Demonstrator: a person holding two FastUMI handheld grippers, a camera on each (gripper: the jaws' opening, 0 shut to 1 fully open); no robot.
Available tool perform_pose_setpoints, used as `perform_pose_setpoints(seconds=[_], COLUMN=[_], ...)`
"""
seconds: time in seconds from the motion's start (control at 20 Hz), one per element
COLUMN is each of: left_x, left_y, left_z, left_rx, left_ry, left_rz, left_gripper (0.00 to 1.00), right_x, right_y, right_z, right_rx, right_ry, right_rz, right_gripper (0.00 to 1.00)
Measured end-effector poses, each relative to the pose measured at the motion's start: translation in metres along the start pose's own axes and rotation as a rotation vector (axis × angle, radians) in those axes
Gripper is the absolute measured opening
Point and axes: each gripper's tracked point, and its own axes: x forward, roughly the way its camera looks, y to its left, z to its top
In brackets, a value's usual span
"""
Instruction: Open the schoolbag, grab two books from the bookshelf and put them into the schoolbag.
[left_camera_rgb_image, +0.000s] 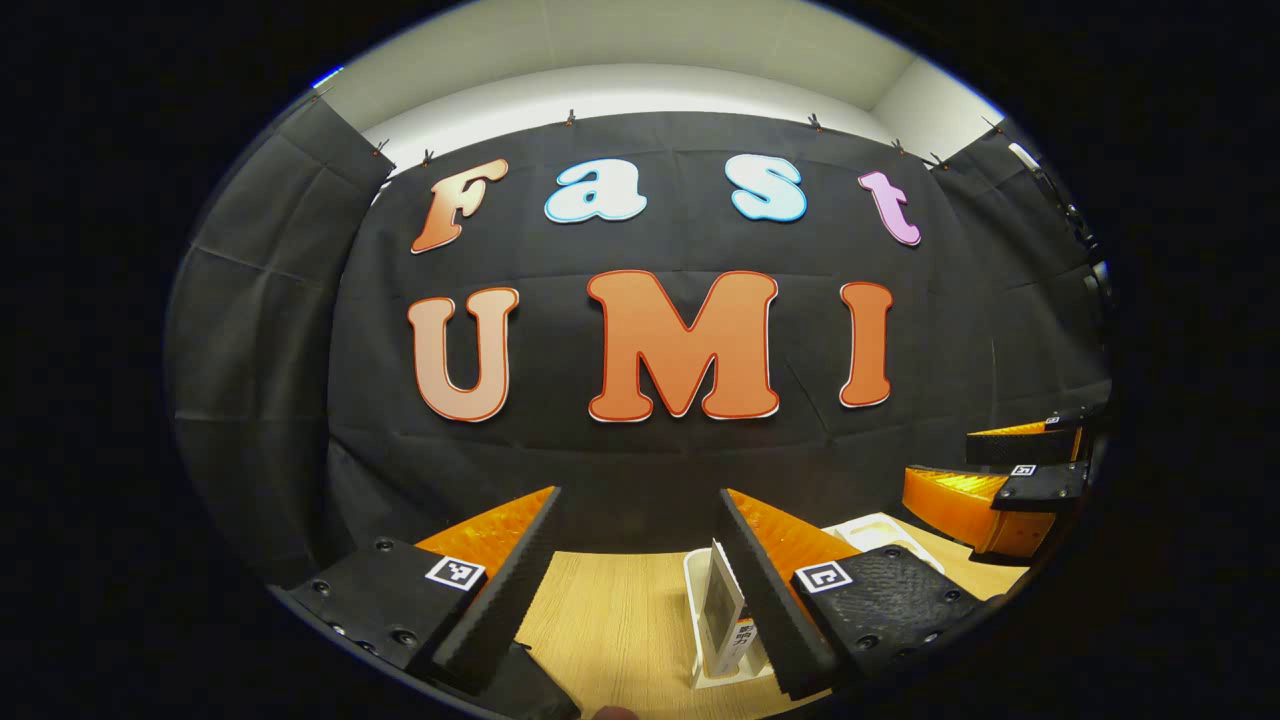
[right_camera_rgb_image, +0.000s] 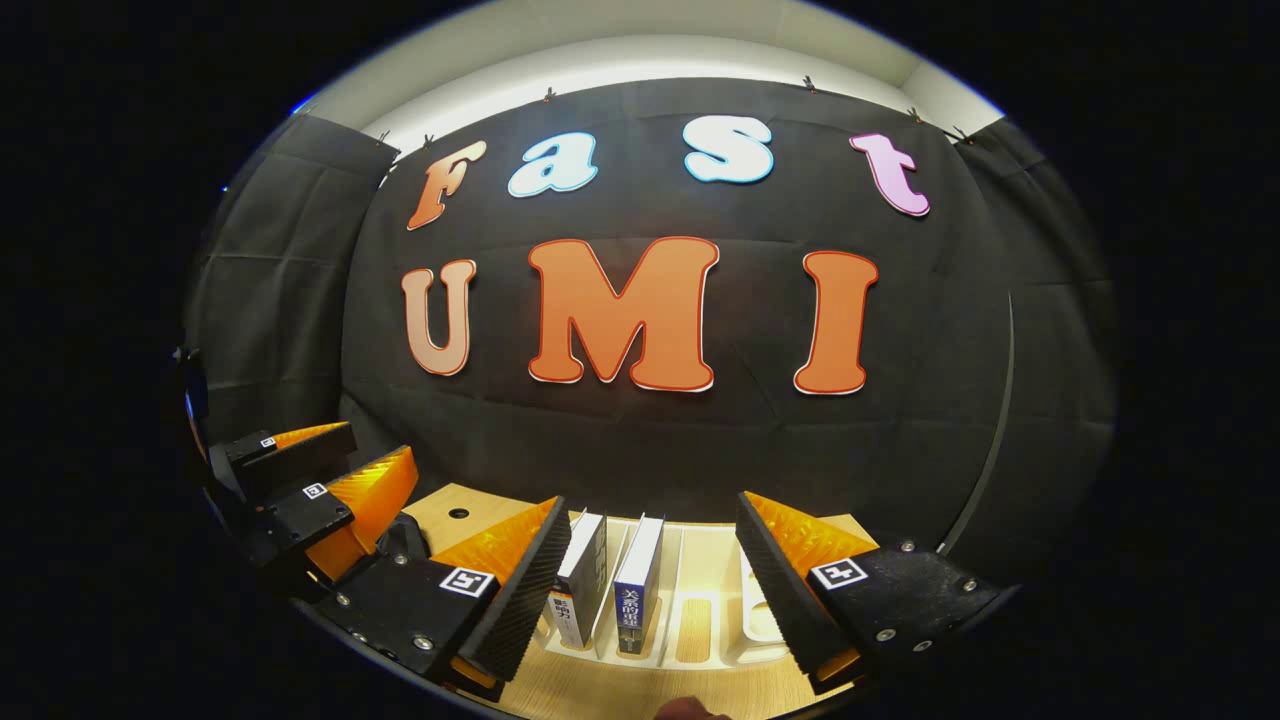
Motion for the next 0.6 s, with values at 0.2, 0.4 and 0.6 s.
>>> perform_pose_setpoints(seconds=[0.2,0.4,0.6], left_x=[0.003,0.004,0.005], left_y=[0.006,0.018,0.024], left_z=[-0.002,-0.008,-0.020], left_rx=[0.001,0.040,0.110], left_ry=[0.000,0.005,0.024], left_rz=[0.009,0.033,0.041], left_gripper=[0.97,0.97,0.97], right_x=[0.002,0.006,0.010], right_y=[0.001,0.000,-0.003], right_z=[-0.001,-0.005,-0.008], right_rx=[0.000,-0.002,-0.007], right_ry=[0.000,0.012,0.018], right_rz=[0.001,0.001,-0.002], right_gripper=[0.99,0.99,0.99])
